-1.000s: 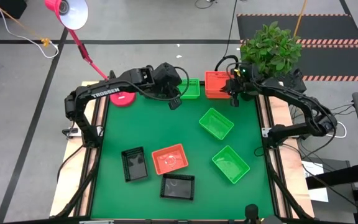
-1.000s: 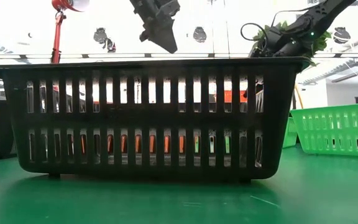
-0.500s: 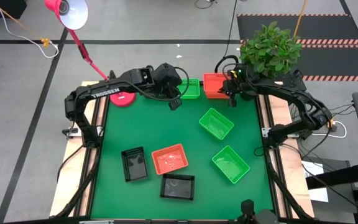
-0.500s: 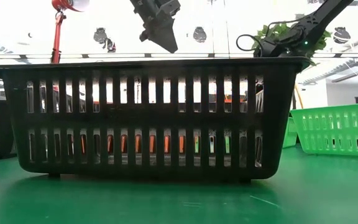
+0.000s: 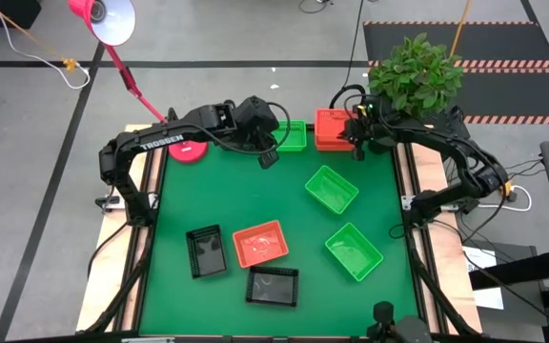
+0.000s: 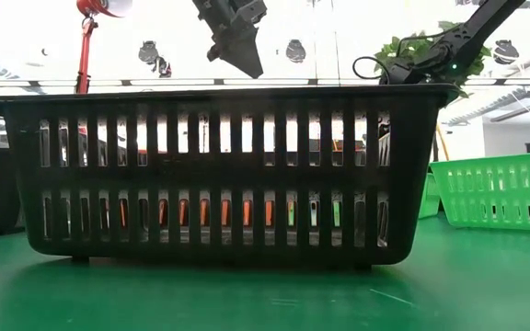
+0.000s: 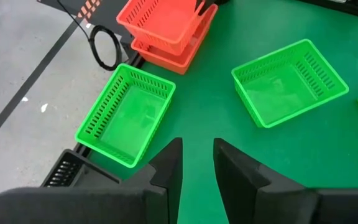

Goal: Stack baskets by color
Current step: Stack the middle orange bin on top of the top orange bin

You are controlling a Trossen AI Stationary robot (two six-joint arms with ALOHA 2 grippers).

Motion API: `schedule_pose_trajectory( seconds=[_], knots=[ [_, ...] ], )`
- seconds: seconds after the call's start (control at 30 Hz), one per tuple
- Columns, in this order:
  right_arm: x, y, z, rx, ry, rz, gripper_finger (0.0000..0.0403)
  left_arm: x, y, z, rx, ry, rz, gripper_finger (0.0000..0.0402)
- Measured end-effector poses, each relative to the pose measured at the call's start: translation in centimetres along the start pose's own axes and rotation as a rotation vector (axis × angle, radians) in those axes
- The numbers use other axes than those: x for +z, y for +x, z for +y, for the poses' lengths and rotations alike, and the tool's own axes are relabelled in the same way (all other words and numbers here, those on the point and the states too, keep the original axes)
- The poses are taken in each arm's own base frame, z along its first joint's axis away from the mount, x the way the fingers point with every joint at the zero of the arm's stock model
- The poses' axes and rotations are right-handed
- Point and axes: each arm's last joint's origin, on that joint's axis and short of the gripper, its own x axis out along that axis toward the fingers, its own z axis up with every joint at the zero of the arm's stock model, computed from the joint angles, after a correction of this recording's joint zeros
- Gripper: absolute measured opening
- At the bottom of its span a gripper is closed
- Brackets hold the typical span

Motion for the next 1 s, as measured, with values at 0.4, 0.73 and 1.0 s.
schedule_pose_trajectory(
  seconds=[0.4,0.73,1.0],
  knots=[
    [-0.8,1.5,-0.3,0.021,-0.002,0.016,0.0009,0.0,0.0,0.0,0.000,0.011,-0.001,0.0090],
    [-1.0,1.8,-0.2,0.036,0.031,0.030,0.0043,0.0,0.0,0.0,0.000,0.006,-0.001,0.0090],
    [-1.1,1.8,-0.2,0.025,0.061,0.058,0.0080,0.0,0.0,0.0,0.000,0.006,-0.001,0.0090]
  ],
)
